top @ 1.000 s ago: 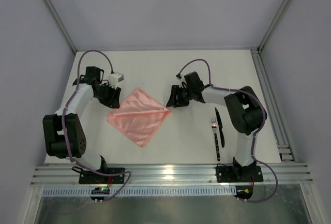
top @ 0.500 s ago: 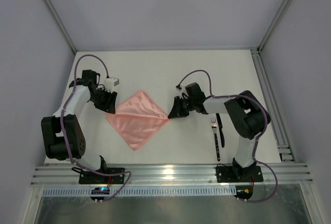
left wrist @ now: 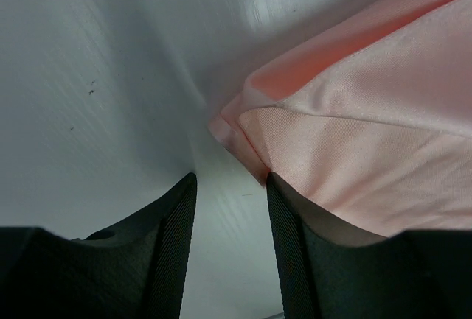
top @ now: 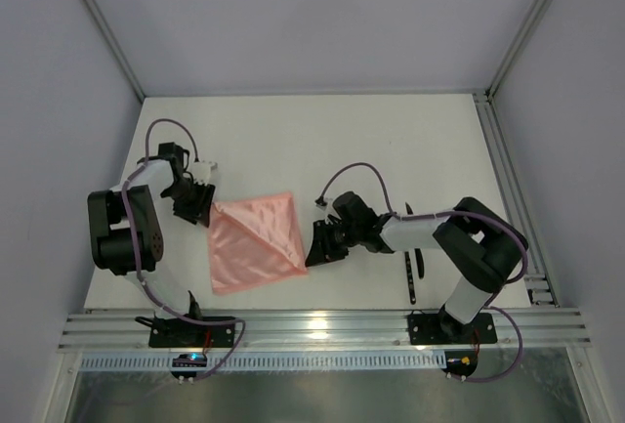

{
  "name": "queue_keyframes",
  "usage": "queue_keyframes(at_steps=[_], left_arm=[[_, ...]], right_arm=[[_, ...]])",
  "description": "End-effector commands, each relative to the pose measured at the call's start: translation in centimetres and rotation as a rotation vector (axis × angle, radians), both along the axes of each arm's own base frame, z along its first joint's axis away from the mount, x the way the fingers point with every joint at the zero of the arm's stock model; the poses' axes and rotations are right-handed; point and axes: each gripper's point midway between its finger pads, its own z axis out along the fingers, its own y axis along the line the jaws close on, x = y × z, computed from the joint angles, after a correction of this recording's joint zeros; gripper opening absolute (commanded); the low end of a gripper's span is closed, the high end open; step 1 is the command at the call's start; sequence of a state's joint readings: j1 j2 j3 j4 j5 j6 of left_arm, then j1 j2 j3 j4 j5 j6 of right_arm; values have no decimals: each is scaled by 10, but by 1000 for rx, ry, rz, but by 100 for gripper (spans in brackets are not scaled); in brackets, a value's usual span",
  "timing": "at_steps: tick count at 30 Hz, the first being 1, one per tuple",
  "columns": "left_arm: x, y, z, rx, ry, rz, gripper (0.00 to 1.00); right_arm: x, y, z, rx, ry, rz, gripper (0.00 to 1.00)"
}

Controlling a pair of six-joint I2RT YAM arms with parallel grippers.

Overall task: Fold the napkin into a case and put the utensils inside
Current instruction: Rotate the upper triangle-folded napkin at the center of the board.

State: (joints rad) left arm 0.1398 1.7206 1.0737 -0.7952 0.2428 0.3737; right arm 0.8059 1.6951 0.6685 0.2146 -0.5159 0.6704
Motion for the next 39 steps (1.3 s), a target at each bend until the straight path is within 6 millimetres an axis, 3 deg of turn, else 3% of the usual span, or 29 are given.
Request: queue_keyframes(at_steps=[1, 2, 3, 5, 9, 14, 19, 21, 22, 23, 24, 25, 26, 28, 32, 33, 35, 36, 38, 39], left_arm=[[16, 5, -11, 18, -18, 16, 46], [17, 4, -14, 11, -9, 15, 44], [22, -1, -18, -18, -1, 9, 43], [25, -9, -22, -53, 10, -10, 35], [38, -29, -31, -45, 25, -85, 17], [80, -67, -33, -41, 4, -189, 2], [132, -117, -18, -62, -70, -299, 1], [155, -156, -8, -80, -120, -385, 1], [156, -183, -5, -89, -132, -446, 1], [169, -200, -2, -91, -157, -483, 1], [173, -213, 0, -84, -178, -531, 1], [172, -239, 3, -83, -201, -592, 2], [184, -254, 10, -72, -258, -621, 3], [187, -277, 24, -78, -321, -666, 14], [204, -279, 81, -51, -463, -640, 36], [199, -272, 103, -49, -495, -634, 43], [190, -260, 124, -45, -518, -625, 47], [174, -249, 142, -46, -532, -616, 49], [150, -240, 155, -62, -531, -624, 52], [119, -235, 162, -101, -508, -645, 55]], right_arm=[[27, -26, -4, -150, -102, -14, 37], [29, -33, -5, -175, -87, -6, 39], [47, -27, 7, -152, -119, -10, 41], [73, -36, 13, -160, -143, -26, 42], [128, -27, 33, -140, -227, -68, 42], [156, -34, 45, -116, -240, -147, 42], [149, -66, 47, -119, -222, -239, 42], [144, -82, 40, -137, -205, -268, 42], [141, -88, 45, -140, -219, -280, 42], [134, -98, 36, -173, -208, -294, 42], [133, -104, 37, -182, -212, -308, 43], [129, -109, 36, -194, -209, -313, 44], [123, -116, 36, -203, -216, -325, 45], [118, -123, 37, -218, -223, -335, 48], [113, -126, 40, -219, -239, -324, 51], [113, -126, 40, -218, -240, -320, 51], [114, -124, 39, -213, -248, -305, 52], [114, -122, 39, -208, -243, -298, 52], [116, -119, 40, -197, -233, -300, 52], [113, -116, 39, -182, -216, -290, 52]])
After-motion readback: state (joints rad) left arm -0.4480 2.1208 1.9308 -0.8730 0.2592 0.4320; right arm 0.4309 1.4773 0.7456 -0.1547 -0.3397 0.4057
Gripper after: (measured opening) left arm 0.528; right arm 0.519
